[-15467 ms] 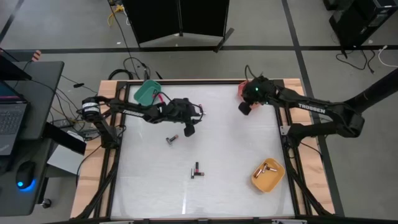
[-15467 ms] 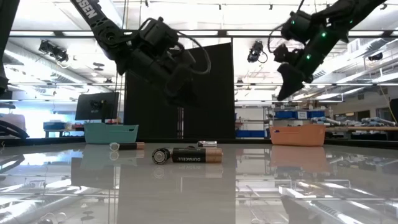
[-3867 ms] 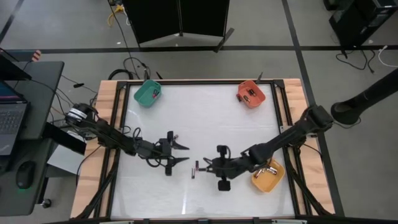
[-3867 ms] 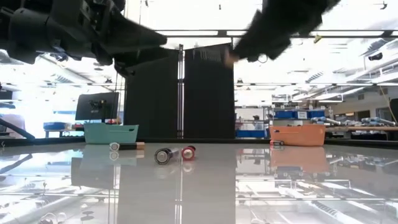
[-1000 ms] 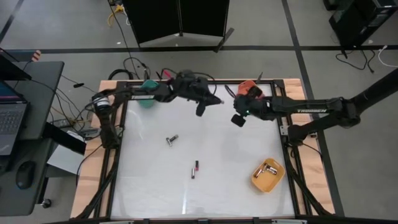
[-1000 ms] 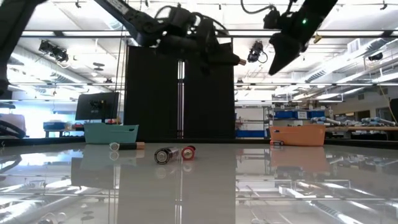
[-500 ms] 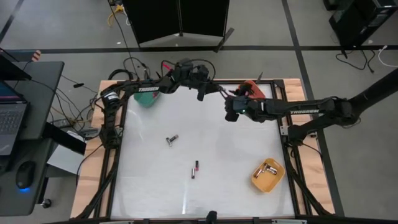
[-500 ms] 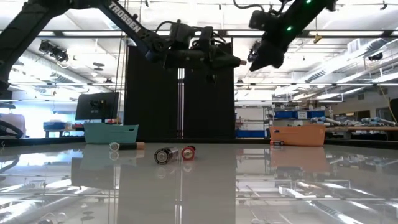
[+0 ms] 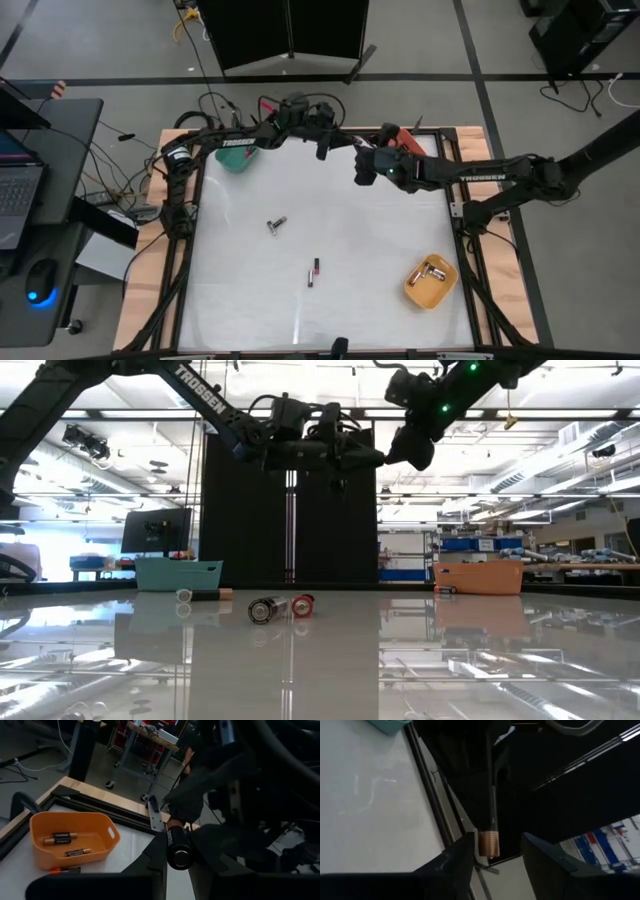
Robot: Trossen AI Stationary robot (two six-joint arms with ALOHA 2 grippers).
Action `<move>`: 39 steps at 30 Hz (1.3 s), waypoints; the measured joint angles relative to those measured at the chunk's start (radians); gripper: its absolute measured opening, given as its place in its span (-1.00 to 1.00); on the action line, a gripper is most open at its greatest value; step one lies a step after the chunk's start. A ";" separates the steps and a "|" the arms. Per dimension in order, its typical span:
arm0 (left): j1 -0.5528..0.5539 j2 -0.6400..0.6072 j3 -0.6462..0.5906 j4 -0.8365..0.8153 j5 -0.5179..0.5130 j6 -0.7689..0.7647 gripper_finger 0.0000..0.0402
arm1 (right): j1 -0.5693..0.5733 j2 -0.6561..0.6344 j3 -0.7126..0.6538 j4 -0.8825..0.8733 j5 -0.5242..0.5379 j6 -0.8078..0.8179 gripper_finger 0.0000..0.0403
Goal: Sort batteries
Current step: Put the black battery into the orange bin
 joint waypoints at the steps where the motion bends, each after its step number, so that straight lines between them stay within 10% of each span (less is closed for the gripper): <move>1: 0.000 0.000 0.000 -0.001 0.005 0.000 -0.73 | -0.006 0.000 0.000 -0.001 -0.018 0.000 -0.19; 25: -0.006 0.000 0.000 -0.005 0.009 0.002 -0.72 | -0.058 0.000 0.000 -0.011 -0.126 0.008 -0.67; 39: -0.006 0.000 -0.002 -0.026 -0.062 0.085 -0.11 | -0.059 0.000 0.000 -0.004 -0.061 0.048 -0.67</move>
